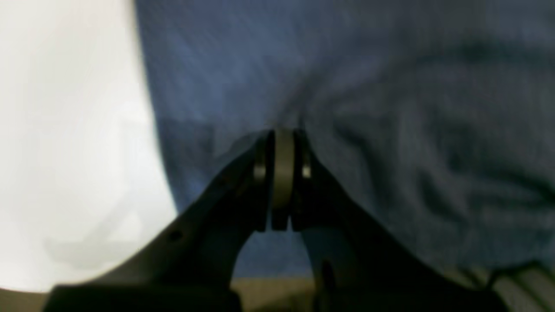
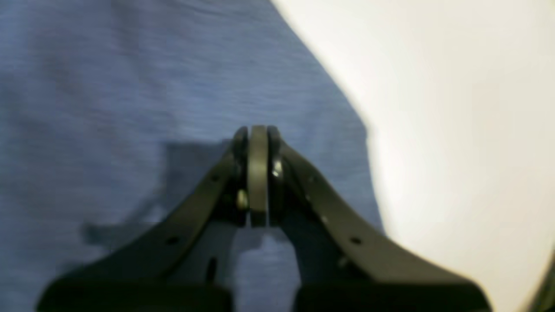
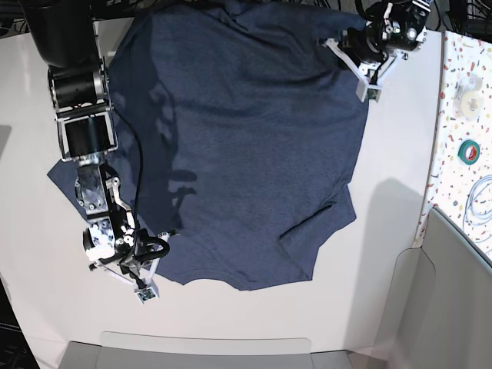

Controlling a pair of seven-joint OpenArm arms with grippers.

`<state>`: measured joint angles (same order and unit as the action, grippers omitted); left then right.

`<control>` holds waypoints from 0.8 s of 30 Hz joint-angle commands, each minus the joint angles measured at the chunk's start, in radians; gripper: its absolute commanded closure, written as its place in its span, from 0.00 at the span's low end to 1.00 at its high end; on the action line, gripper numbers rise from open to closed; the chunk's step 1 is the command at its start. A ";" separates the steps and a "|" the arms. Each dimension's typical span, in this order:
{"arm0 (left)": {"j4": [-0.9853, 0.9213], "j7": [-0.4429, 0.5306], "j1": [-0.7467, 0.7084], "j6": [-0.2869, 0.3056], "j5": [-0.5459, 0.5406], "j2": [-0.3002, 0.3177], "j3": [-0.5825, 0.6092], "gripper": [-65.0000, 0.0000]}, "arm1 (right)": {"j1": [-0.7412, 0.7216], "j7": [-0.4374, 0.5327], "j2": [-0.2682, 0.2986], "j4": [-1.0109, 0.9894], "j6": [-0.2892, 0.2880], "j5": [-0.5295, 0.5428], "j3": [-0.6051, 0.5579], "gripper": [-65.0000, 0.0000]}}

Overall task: Layout the t-shirt on the table in an organized manner, then fold the t-shirt properly
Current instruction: 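Pull the shirt corners apart with both grippers to stretch it diagonally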

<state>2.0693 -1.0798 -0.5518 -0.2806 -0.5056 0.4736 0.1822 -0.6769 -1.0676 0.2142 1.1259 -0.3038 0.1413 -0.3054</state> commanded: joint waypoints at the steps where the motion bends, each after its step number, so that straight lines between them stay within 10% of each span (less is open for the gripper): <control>1: 0.018 0.005 -0.007 0.002 0.002 -0.011 -0.003 1.00 | -0.047 0.030 -0.008 -0.027 -0.033 -0.025 0.007 1.00; 10: -0.003 -0.007 0.020 0.007 0.008 -0.091 0.000 1.00 | -0.054 0.158 0.003 -0.280 -0.085 -0.182 0.008 1.00; 24: -0.237 -0.104 0.284 0.005 0.009 0.049 0.007 0.99 | 0.164 0.123 0.238 -0.248 -0.090 -0.174 0.008 1.00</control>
<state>1.8542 -1.1629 -0.2626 -0.2516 -0.5602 0.5053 0.1928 -0.5392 -0.8459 0.4400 0.8982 -0.3622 -0.0437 -0.2935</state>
